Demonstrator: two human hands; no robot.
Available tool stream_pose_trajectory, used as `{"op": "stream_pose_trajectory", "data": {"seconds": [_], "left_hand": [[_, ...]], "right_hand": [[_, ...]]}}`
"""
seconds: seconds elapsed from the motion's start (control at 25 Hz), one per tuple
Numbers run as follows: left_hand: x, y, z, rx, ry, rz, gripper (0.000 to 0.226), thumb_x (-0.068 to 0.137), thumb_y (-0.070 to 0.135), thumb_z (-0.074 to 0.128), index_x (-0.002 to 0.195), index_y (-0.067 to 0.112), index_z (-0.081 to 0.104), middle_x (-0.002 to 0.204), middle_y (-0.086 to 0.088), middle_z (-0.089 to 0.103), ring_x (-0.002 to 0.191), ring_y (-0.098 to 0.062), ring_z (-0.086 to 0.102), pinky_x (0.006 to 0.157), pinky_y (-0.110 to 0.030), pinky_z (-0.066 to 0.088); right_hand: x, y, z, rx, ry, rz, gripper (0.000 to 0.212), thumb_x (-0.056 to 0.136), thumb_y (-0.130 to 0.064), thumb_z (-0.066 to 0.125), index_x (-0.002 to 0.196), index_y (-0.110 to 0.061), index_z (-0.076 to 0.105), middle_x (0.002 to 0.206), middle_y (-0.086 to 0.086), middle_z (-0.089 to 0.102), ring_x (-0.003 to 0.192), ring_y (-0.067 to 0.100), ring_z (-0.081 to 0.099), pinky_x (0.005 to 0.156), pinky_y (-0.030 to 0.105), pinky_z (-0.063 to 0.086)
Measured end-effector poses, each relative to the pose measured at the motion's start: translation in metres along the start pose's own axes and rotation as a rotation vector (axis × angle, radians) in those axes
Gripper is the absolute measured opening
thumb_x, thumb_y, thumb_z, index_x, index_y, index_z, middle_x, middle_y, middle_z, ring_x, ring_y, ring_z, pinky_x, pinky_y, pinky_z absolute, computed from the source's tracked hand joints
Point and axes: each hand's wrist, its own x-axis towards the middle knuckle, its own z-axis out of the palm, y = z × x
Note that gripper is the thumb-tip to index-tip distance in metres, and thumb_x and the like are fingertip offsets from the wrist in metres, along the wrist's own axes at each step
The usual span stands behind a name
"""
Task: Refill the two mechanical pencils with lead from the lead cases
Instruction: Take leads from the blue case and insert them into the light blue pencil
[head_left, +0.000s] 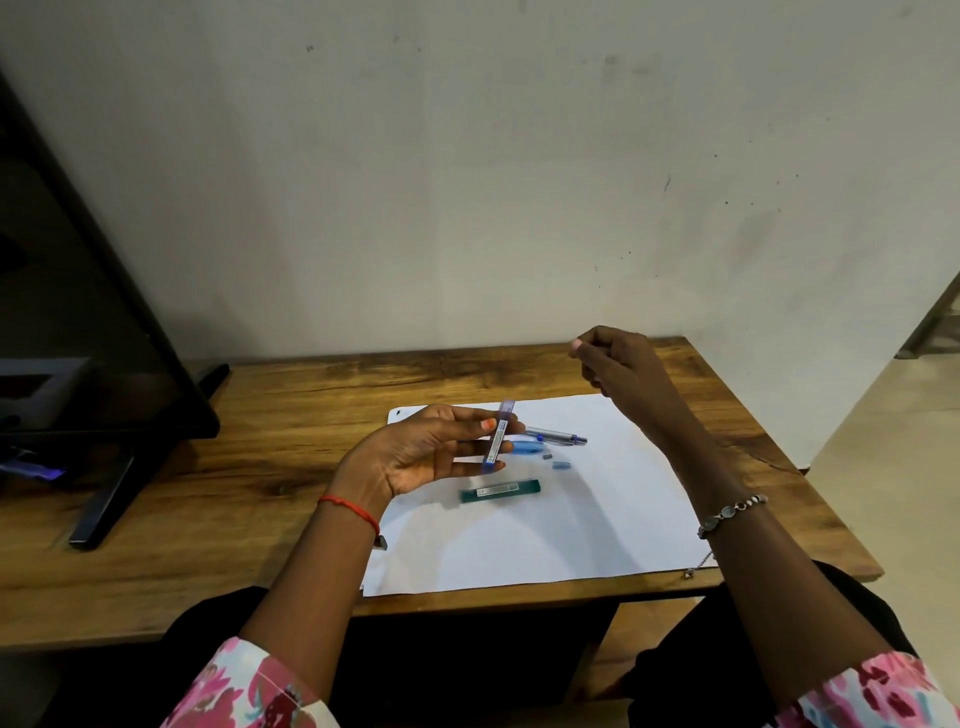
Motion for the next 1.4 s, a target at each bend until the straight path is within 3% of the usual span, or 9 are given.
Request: {"op": "stream_pose_trajectory", "data": {"seconds": [0.24, 0.44, 0.52, 0.6, 0.76, 1.0, 1.12, 1.32, 1.4], "left_hand": [[0.002, -0.001, 0.003, 0.003, -0.030, 0.044, 0.023, 0.087, 0.008, 0.052, 0.089, 0.013, 0.075, 0.100, 0.003, 0.074, 0.087, -0.012, 0.070, 0.079, -0.031, 0.057], [0.003, -0.001, 0.002, -0.001, -0.021, 0.032, 0.024, 0.087, 0.007, 0.052, 0.084, 0.012, 0.076, 0.093, 0.000, 0.075, 0.084, -0.013, 0.071, 0.075, -0.031, 0.059], [0.003, -0.001, 0.002, -0.003, -0.004, 0.023, 0.024, 0.087, 0.007, 0.053, 0.082, 0.011, 0.076, 0.091, 0.000, 0.075, 0.083, -0.013, 0.071, 0.074, -0.031, 0.059], [0.004, -0.002, 0.002, -0.002, 0.015, 0.017, 0.023, 0.087, 0.008, 0.054, 0.081, 0.011, 0.076, 0.090, -0.001, 0.075, 0.082, -0.014, 0.071, 0.077, -0.033, 0.059], [0.006, -0.003, -0.001, -0.027, 0.058, 0.019, 0.022, 0.086, 0.008, 0.055, 0.080, 0.011, 0.076, 0.088, -0.002, 0.075, 0.079, -0.015, 0.071, 0.078, -0.034, 0.057], [0.008, -0.004, -0.002, -0.014, 0.063, 0.003, 0.017, 0.085, 0.009, 0.058, 0.091, 0.008, 0.074, 0.093, -0.005, 0.074, 0.083, -0.017, 0.070, 0.078, -0.034, 0.059], [0.009, -0.003, -0.001, -0.015, 0.074, -0.008, 0.017, 0.084, 0.009, 0.059, 0.087, 0.009, 0.075, 0.092, -0.005, 0.075, 0.084, -0.018, 0.070, 0.077, -0.035, 0.059], [0.010, -0.003, 0.000, -0.017, 0.077, -0.017, 0.017, 0.083, 0.008, 0.059, 0.081, 0.009, 0.076, 0.089, -0.004, 0.075, 0.081, -0.019, 0.071, 0.075, -0.036, 0.059], [0.010, -0.003, 0.001, -0.010, 0.076, -0.017, 0.018, 0.083, 0.009, 0.060, 0.078, 0.011, 0.076, 0.088, -0.003, 0.076, 0.084, -0.021, 0.069, 0.077, -0.036, 0.058]], "right_hand": [[-0.005, -0.003, 0.012, -0.160, -0.137, -0.067, 0.020, 0.091, -0.019, 0.055, 0.073, -0.010, 0.056, 0.054, -0.005, 0.049, 0.049, 0.000, 0.048, 0.050, 0.008, 0.035], [-0.007, -0.003, 0.015, -0.146, -0.177, -0.090, 0.022, 0.090, -0.019, 0.057, 0.077, -0.002, 0.062, 0.062, 0.006, 0.054, 0.061, 0.015, 0.049, 0.058, 0.024, 0.039], [-0.007, -0.005, 0.015, -0.135, -0.181, -0.056, 0.019, 0.090, -0.018, 0.056, 0.076, -0.006, 0.061, 0.061, 0.002, 0.053, 0.059, 0.012, 0.048, 0.056, 0.019, 0.038], [-0.003, -0.004, 0.015, -0.016, -0.177, 0.072, 0.015, 0.092, -0.009, 0.050, 0.080, -0.012, 0.059, 0.065, -0.001, 0.052, 0.059, 0.010, 0.045, 0.055, 0.017, 0.036], [0.003, 0.009, 0.007, 0.393, -0.182, 0.275, 0.035, 0.088, 0.017, 0.032, 0.092, -0.005, 0.059, 0.086, 0.009, 0.060, 0.068, 0.014, 0.055, 0.056, 0.019, 0.045], [0.001, 0.005, 0.002, 0.623, -0.225, 0.204, 0.018, 0.085, 0.009, 0.051, 0.095, 0.002, 0.065, 0.082, 0.005, 0.075, 0.084, 0.013, 0.071, 0.077, 0.015, 0.054], [0.000, 0.001, 0.008, 0.563, -0.242, 0.199, 0.016, 0.088, 0.001, 0.051, 0.086, -0.001, 0.067, 0.074, 0.001, 0.075, 0.076, 0.011, 0.071, 0.074, 0.014, 0.054], [-0.006, -0.007, 0.021, 0.374, -0.214, 0.118, 0.009, 0.083, -0.005, 0.062, 0.081, -0.007, 0.071, 0.072, 0.012, 0.068, 0.047, 0.013, 0.054, 0.045, 0.019, 0.044], [-0.007, -0.008, 0.023, 0.357, -0.192, 0.088, 0.008, 0.077, 0.000, 0.068, 0.078, -0.007, 0.072, 0.061, 0.007, 0.067, 0.042, 0.012, 0.049, 0.047, 0.019, 0.042]]}}
